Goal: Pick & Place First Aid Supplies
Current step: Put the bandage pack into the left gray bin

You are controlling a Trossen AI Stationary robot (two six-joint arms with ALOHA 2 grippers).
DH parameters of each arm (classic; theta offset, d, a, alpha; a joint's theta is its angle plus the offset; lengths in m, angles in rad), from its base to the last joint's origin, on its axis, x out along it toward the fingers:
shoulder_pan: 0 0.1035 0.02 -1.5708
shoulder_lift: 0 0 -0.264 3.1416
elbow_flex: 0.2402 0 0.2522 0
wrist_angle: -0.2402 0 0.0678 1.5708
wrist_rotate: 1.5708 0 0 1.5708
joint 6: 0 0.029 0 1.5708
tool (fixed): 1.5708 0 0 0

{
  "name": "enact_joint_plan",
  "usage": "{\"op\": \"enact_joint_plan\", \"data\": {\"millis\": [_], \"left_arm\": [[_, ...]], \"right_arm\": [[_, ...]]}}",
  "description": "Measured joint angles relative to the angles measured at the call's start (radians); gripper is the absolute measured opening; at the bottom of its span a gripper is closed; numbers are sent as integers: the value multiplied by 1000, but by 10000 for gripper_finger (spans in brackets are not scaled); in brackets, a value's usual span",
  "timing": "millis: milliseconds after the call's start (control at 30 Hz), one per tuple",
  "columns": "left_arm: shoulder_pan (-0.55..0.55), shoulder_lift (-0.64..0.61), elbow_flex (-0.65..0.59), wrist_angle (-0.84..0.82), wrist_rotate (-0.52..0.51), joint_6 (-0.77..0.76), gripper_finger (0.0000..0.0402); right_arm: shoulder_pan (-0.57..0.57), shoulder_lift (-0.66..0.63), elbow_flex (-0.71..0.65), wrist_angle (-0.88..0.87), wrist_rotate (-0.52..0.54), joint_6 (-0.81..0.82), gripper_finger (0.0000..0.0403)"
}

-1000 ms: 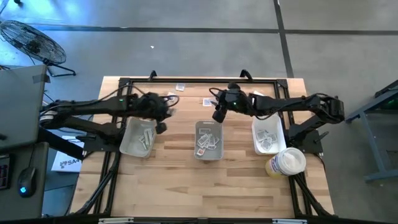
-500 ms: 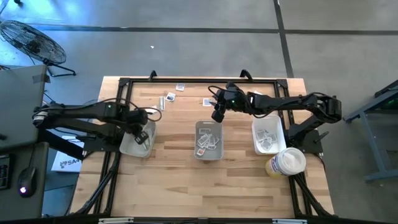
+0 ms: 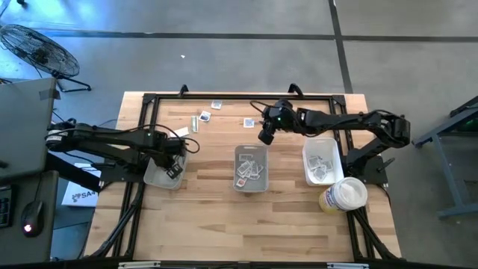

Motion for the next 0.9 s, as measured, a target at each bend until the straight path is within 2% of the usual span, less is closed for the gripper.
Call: {"op": "enact_joint_plan", "data": {"millis": [233,400,500,600,733,900], "left_arm": [[0,38,0,14,-13,1,74],[0,36,82,-103,-29,19,111],[0,36,171,-170,-120,37,118],[0,35,252,-177,-271,70,119],[0,35,300,-73,-445,140,120],[1,36,271,192,-483,303,120]], "right_arm": [[-68,28,-1,-99,-95,36,138],[-95,90,-1,-97,-120,36,138],[-120,133,-1,-98,-131,40,138],[-141,156,-1,-100,-129,40,138],[-164,156,-1,-94,-132,42,138],[-213,171,-1,-110,-216,96,138]]}}
